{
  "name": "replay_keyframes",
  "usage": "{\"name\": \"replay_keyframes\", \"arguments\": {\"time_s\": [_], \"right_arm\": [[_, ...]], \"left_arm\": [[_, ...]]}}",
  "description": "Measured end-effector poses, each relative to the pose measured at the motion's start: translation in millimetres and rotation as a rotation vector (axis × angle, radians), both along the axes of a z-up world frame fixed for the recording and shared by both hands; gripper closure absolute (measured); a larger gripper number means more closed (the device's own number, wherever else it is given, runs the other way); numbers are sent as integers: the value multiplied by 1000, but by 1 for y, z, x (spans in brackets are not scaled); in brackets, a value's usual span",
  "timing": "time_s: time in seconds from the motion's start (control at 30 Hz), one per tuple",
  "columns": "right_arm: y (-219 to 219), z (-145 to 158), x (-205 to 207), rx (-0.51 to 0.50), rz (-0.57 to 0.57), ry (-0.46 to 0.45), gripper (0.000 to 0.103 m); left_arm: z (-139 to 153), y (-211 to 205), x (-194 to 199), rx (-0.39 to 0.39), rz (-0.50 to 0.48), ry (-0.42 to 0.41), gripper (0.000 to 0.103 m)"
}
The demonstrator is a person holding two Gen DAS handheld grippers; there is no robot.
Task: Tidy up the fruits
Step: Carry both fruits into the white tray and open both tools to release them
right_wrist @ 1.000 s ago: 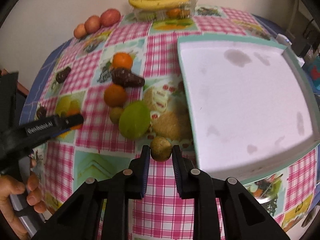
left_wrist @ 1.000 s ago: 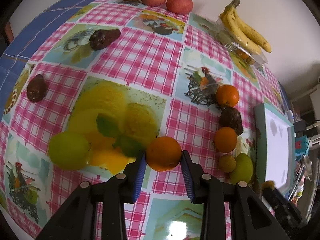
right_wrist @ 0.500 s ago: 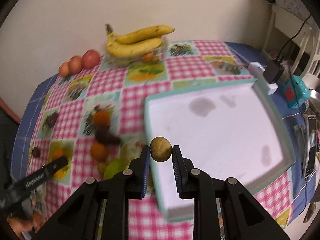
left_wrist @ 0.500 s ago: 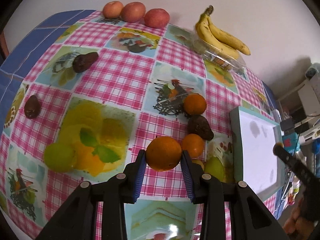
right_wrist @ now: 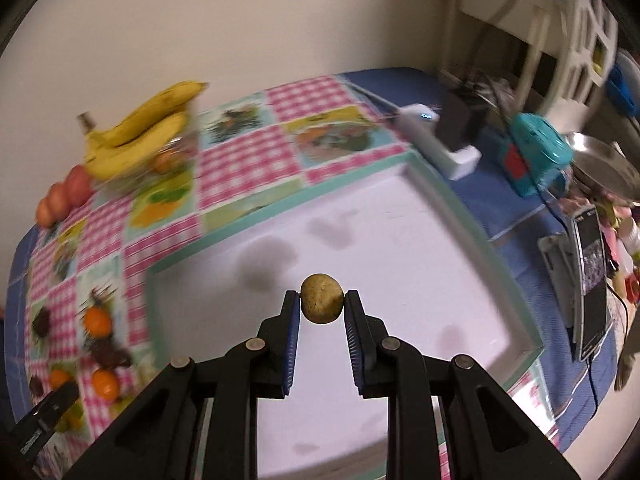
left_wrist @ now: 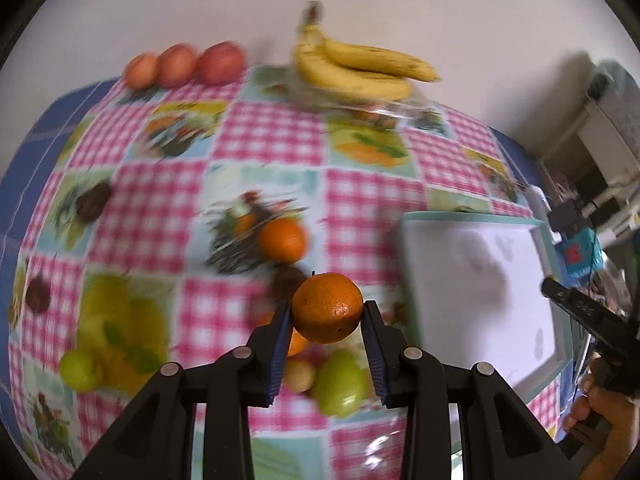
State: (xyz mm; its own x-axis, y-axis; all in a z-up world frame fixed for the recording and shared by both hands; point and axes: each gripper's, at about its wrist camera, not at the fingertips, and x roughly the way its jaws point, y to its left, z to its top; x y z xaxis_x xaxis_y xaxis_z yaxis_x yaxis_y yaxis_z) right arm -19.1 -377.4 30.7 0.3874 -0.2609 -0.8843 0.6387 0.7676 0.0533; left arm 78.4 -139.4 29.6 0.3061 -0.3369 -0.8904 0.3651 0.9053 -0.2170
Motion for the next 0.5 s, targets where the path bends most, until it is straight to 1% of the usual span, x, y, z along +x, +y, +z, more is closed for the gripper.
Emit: {"name": "replay_keyframes", "arguments": {"time_s": [0.1,0.3,0.4,0.5], "right_arm": [[-22,-9,-3,7,-43,17,80],[-41,-15,2,29,-58,14,80],[-45,-15,9,6,-51,18,80],[-52,-21,15,-6,-51,33,80]], "left_arm": [[2,-33,0,13,-67,-15,66],[-4,-93,-1,53,-194,-50,66],[-12,-114,0,79,-233,-67,66],[-24,-130,3,93,-254,-63,66]]}}
